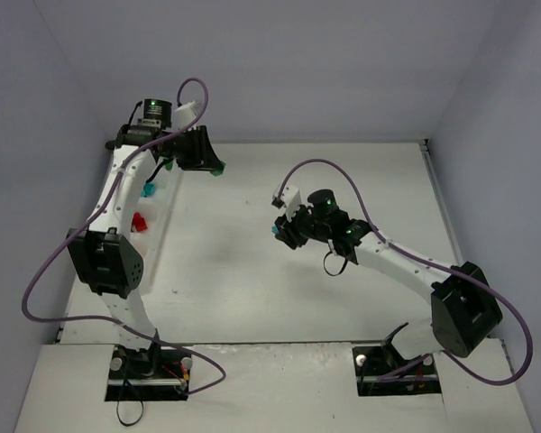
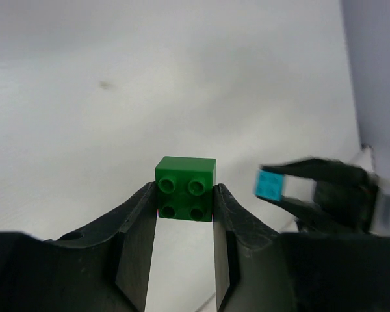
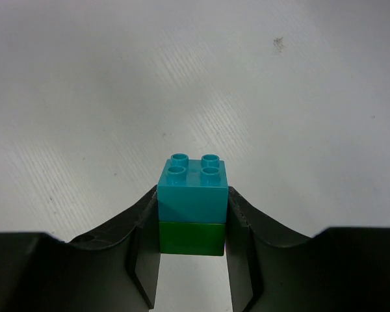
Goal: Sort the legos into containers by color
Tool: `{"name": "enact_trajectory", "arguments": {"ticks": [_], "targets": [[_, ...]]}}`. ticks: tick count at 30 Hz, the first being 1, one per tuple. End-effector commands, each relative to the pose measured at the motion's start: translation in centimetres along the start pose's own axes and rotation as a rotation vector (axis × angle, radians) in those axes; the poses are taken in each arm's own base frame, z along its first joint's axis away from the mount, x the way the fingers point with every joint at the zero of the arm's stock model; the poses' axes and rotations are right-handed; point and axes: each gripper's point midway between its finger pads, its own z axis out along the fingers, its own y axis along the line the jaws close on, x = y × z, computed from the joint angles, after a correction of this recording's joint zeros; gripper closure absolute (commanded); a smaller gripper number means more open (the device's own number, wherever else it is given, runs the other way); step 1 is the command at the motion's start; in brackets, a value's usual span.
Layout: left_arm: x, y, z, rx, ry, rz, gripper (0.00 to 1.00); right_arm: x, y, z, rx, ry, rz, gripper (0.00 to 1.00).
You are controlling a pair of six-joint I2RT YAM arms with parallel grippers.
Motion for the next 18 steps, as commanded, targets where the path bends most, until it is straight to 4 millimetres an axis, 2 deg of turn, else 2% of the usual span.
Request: {"name": "enact_trajectory", "arguments": {"ticks": [1,2,3,5,6,7,8,9,10,13,15,16,18], "targets": [[-5.5,7.0,-2.1,-0.307,-0.187,0.012,0.94,-2.6,-1.0,0.0,0.026,-0.066,-0.006,1.0],[-7.2,8.9,-2.1,-0.375,-0.232,0.044,0.94,-2.5,-1.0,-0.1,0.025,-0.064,-0.003,1.0],[-8.5,11.9,-3.5,-0.524,-0.287,0.037,0.94,-2.6,-1.0,-0.2,0.027,-0.067,-0.001,1.0],[-11.0,15.6,-4.5,-0.636,-0.366,0.031,0.94,-2.7,-1.1,-0.3,0.025,-0.069,0.009,1.0],[-11.9,17.2,-5.2,-0.695,-0.398,0.019,0.94,-2.7,-1.1,-0.3,0.023,-0.07,0.013,1.0],[-12.2,18.7,-4.5,-0.719,-0.403,0.008,0.94,-2.7,-1.1,-0.4,0.023,-0.072,0.018,1.0],[-13.9,19.5,-5.4,-0.736,-0.461,0.013,0.94,-2.7,-1.2,-0.4,0.024,-0.072,0.023,1.0],[-14.4,21.4,-6.4,-0.778,-0.487,-0.006,0.94,-2.7,-1.3,-0.5,0.027,-0.072,0.028,1.0],[-14.3,23.3,-5.4,-0.795,-0.47,-0.018,0.94,-2.7,-1.3,-0.5,0.025,-0.07,0.031,1.0],[-15.3,26.4,-4.8,-0.837,-0.471,-0.03,0.93,-3.0,-1.6,-0.8,0.023,-0.069,0.04,1.0],[-16.3,27.1,-5.1,-0.843,-0.497,-0.032,0.9,-3.5,-1.9,-1.2,0.031,-0.078,0.046,1.0],[-16.1,28.4,-4.7,-0.87,-0.492,-0.042,0.89,-3.6,-1.8,-1.4,0.03,-0.081,0.048,1.0],[-16.6,29.2,-4.9,-0.881,-0.519,-0.043,0.84,-3.8,-1.9,-1.7,0.033,-0.085,0.057,1.0]]}}
